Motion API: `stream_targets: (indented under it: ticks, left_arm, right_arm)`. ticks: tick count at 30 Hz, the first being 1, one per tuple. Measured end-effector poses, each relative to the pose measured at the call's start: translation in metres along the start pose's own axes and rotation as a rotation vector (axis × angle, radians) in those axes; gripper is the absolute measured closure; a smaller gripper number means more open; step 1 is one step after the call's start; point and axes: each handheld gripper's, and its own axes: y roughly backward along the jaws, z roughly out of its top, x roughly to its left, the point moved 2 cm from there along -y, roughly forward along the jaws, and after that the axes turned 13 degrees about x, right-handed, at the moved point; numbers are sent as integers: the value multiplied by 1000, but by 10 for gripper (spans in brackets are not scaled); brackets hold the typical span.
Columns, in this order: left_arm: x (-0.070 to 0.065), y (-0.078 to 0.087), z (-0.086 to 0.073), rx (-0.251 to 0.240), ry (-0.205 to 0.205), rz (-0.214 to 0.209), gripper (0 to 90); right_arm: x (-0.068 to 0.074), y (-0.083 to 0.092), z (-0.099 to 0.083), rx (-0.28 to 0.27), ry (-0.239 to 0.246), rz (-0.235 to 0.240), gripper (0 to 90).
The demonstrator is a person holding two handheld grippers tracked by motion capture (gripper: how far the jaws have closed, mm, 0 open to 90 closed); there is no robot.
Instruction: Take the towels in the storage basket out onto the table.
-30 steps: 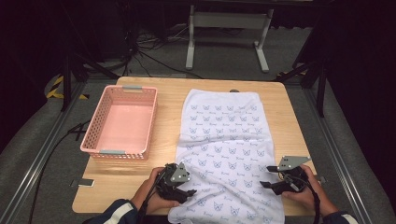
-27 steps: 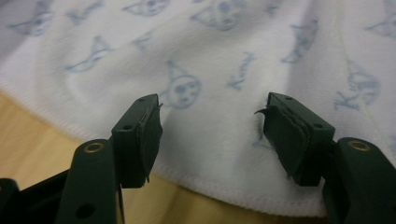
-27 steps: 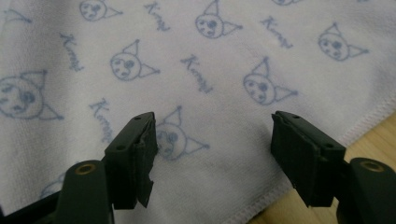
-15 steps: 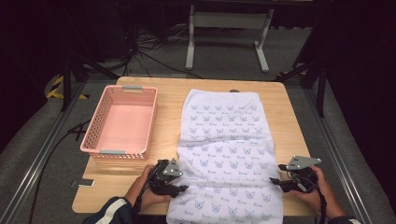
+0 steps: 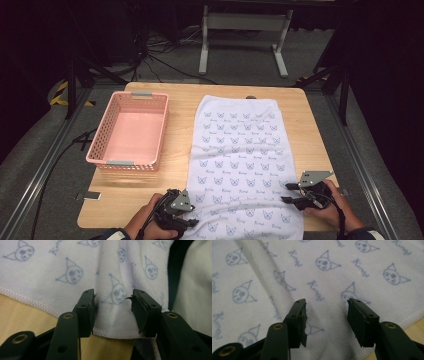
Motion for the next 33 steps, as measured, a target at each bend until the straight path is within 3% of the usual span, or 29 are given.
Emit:
stream_targets:
  ticks: [1,2,4,7,8,11,12,13,15,16,17,18,19,20,21,22,23,24,26,28,29,30,31,33]
  left_arm:
    - [-1,0,1,-9,15,2,534]
    - [2,2,2,-10,21,9,476]
    - [7,5,6,-83,55,31,429]
    - [22,9,16,-141,120,114,304]
    - [28,10,21,-150,134,150,298]
    - [53,10,42,-191,202,224,244]
    - [61,10,49,-187,198,258,244]
    - [61,10,49,-187,198,258,242]
    - [82,11,65,-210,248,264,242]
    - [98,10,77,-198,238,355,228]
    - [108,9,84,-202,254,357,236]
    - [117,7,90,-224,281,304,239]
    - [124,6,96,-233,292,288,233]
    - [133,6,102,-233,295,316,235]
    - [133,6,102,-233,295,316,253]
    - [146,5,110,-256,318,318,253]
    - [154,3,116,-264,338,302,256]
    - [166,1,124,-237,323,359,259]
    - [174,0,127,-241,328,356,261]
    - [193,-4,134,-219,369,373,258]
    - [201,-4,137,-229,397,360,266]
    - [209,-4,140,-241,417,353,266]
    - [224,-5,146,-227,451,384,274]
    - [240,-4,149,-200,499,406,276]
  right_arm:
    - [2,2,-3,12,14,8,491]
    - [5,4,-5,24,23,5,485]
    - [6,5,-5,26,18,-14,465]
    - [-1,9,-4,-18,-22,-34,433]
    - [-4,11,-3,-43,-34,-44,428]
    - [-27,23,9,-149,-118,-111,424]
    - [-34,26,13,-173,-140,-139,420]
    - [-34,26,13,-173,-140,-139,420]
    - [-52,30,22,-197,-181,-184,426]
    - [-69,31,30,-210,-205,-220,442]
    - [-76,31,33,-211,-218,-215,444]
    - [-84,31,38,-210,-225,-214,453]
    - [-93,31,43,-215,-236,-231,457]
    - [-100,31,47,-222,-244,-238,459]
    - [-100,31,47,-222,-244,-238,459]
    - [-107,31,53,-223,-257,-230,460]
    - [-118,31,61,-233,-269,-252,470]
    - [-131,26,72,-227,-281,-256,470]
    - [-141,21,80,-222,-297,-276,470]
    - [-148,17,85,-219,-306,-264,475]
    - [-154,13,90,-209,-317,-248,471]
    - [-160,9,94,-193,-327,-273,471]
    - [-171,1,102,-170,-340,-288,481]
    - [-181,-4,108,-144,-360,-305,512]
